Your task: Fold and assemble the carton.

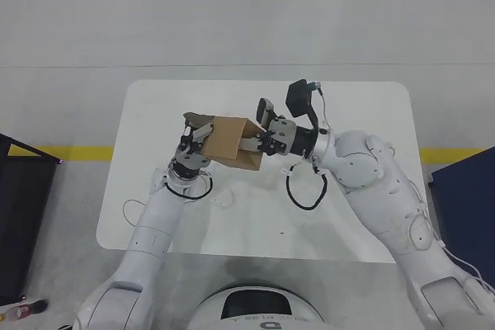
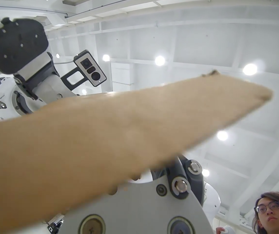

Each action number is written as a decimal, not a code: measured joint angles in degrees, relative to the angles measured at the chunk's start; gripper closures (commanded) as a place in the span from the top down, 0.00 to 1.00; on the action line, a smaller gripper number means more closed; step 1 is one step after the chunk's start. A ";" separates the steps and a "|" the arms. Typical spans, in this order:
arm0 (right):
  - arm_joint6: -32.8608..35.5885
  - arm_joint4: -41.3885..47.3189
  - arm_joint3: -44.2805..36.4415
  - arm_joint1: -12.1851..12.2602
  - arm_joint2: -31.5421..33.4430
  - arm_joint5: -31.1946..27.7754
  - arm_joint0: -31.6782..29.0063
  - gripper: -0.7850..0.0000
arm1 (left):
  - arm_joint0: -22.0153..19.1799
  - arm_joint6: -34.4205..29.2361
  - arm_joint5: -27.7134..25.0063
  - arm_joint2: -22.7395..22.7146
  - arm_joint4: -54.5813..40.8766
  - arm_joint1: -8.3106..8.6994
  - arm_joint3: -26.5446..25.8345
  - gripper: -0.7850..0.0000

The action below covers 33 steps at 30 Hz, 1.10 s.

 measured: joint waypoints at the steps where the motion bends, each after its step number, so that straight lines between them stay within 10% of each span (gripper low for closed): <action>1: 0.24 -0.14 -0.08 -0.01 -0.07 0.25 0.08 1.00 | 0.05 0.00 0.00 0.10 -0.04 0.04 -0.12 0.00; 25: -8.17 -1.86 -10.24 2.55 13.90 -6.36 -14.17 1.00 | 1.51 0.00 0.00 -0.79 -2.10 1.18 -0.07 0.00; 33: -9.07 -2.25 -9.34 2.94 15.92 -7.01 -16.38 1.00 | -1.36 2.07 -2.11 -2.12 27.10 4.16 -6.36 0.00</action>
